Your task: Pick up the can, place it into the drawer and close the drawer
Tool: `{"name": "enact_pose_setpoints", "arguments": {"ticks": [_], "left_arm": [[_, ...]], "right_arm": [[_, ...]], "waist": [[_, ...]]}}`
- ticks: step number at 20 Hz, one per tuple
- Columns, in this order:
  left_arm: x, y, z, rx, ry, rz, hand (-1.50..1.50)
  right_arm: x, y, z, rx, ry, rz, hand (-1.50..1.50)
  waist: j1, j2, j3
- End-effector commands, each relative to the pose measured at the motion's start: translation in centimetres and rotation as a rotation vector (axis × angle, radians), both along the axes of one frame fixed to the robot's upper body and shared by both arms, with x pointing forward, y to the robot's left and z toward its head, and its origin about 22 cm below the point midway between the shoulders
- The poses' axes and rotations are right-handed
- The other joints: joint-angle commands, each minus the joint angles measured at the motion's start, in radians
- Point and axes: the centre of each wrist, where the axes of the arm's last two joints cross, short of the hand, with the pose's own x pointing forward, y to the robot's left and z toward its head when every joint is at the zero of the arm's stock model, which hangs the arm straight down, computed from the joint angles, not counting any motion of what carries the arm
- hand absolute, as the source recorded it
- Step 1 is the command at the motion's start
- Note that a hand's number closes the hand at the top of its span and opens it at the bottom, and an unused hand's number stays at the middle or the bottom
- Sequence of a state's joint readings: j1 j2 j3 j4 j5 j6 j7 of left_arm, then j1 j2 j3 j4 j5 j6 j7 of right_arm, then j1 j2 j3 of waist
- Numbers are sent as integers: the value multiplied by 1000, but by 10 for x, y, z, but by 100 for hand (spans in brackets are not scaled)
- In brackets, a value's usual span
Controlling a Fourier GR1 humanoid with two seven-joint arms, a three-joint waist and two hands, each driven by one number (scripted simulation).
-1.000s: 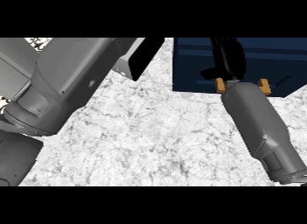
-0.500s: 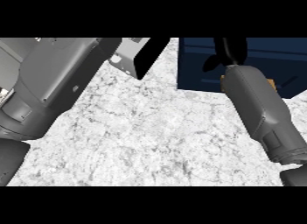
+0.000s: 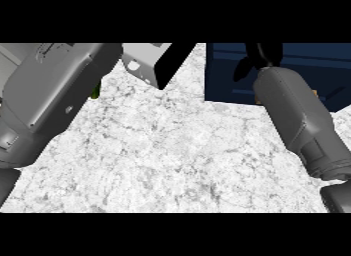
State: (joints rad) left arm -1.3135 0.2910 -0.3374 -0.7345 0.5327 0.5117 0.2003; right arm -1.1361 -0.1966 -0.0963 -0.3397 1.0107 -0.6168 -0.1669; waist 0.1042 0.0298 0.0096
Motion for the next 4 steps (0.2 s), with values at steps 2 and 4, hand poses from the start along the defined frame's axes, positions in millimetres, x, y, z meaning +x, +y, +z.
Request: {"name": "enact_pose_setpoints", "arguments": {"ticks": [2,4], "left_arm": [[-5,22,-8,0,4,-14,-150],[-9,18,-15,-1,15,-1,-150]], "right_arm": [[10,29,45,162,-121,41,-150],[12,15,48,149,-118,46,-150]], "waist": [[24,-22,-9],[16,-21,-8]]}}
